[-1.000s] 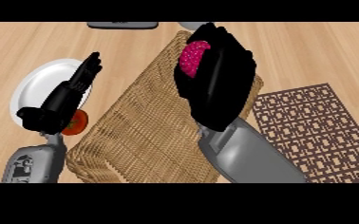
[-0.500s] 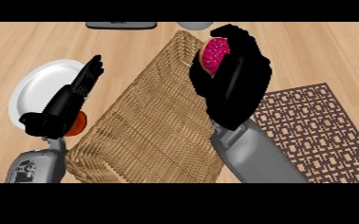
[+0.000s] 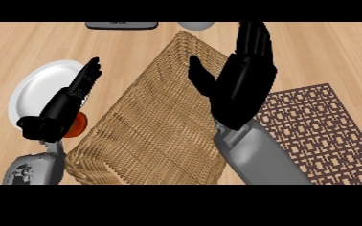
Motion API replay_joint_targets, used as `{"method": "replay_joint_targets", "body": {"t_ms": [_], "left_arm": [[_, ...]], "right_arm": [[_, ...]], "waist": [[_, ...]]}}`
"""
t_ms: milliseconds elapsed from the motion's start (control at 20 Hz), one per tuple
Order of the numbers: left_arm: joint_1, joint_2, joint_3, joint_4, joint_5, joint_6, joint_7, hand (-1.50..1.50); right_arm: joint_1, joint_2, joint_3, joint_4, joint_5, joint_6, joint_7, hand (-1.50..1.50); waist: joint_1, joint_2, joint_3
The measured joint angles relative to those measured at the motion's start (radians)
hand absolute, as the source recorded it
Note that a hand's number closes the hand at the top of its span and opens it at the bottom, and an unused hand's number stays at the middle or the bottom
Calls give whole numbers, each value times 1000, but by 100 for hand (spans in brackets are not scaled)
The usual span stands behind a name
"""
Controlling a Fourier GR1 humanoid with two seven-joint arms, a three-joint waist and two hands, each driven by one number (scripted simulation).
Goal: Pick the cupcake from the placemat and place it in the basket
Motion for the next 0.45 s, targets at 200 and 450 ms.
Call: {"method": "replay_joint_targets", "body": {"t_ms": [200, 450], "left_arm": [[11, -3, -2, -7, 3, -1, -2, 0], [-5, 4, 11, 0, 14, -4, 7, 0]], "right_arm": [[-11, 1, -38, -45, -30, -39, -20, -150], [21, 3, -99, -154, -68, -71, -16, -150]], "waist": [[0, -1, 0], [-10, -3, 0]]}}
